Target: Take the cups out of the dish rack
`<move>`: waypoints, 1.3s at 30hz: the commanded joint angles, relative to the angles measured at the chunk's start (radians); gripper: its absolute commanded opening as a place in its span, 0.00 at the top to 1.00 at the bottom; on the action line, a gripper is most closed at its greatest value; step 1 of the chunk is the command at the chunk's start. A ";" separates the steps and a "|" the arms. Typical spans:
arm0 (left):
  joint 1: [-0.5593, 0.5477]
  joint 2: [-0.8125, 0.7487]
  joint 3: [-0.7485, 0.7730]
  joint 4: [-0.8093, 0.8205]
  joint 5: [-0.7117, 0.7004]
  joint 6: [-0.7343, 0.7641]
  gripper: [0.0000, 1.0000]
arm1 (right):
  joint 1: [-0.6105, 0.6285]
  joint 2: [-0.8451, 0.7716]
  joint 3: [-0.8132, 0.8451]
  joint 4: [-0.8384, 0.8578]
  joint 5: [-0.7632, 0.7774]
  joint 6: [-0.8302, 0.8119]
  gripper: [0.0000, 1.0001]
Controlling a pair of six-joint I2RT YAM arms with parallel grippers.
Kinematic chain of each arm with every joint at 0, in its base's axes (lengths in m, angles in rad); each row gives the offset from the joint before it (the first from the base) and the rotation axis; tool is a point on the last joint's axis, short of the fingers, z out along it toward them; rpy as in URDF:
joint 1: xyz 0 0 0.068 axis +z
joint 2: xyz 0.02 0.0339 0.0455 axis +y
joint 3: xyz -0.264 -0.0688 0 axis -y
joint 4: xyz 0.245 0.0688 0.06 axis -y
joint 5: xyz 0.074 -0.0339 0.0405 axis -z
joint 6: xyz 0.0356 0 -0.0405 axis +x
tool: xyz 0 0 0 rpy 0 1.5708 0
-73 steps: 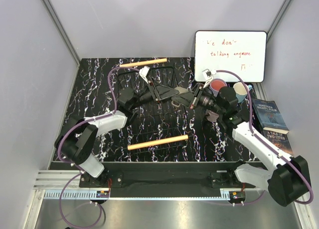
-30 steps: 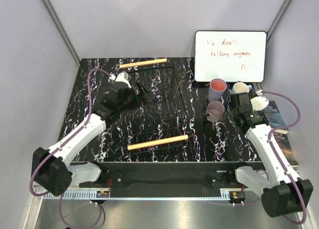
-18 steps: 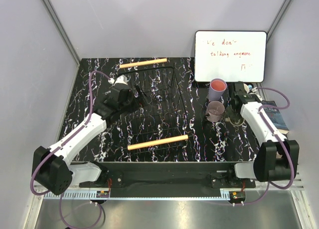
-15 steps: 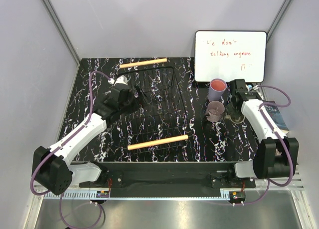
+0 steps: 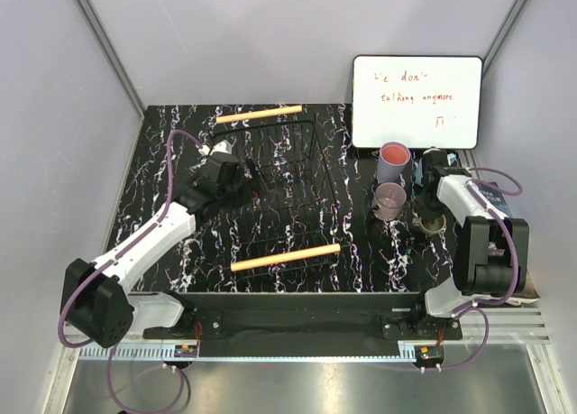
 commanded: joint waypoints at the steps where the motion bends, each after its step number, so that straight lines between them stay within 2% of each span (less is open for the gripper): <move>1: -0.008 0.017 0.034 0.016 -0.010 -0.002 0.01 | -0.002 0.022 -0.032 0.084 -0.011 -0.021 1.00; 16: -0.016 0.054 0.039 0.012 -0.007 0.001 0.01 | -0.010 0.161 -0.003 0.158 -0.073 -0.062 0.99; 24: -0.022 0.072 0.048 0.010 -0.004 0.004 0.01 | -0.012 0.086 -0.016 0.158 -0.071 -0.085 0.78; 32: -0.042 0.075 0.053 -0.005 -0.028 0.010 0.01 | -0.012 -0.023 -0.010 0.124 -0.045 -0.110 0.65; 39: -0.057 0.074 0.060 -0.010 -0.033 0.007 0.01 | -0.012 -0.031 -0.006 0.113 -0.037 -0.122 0.61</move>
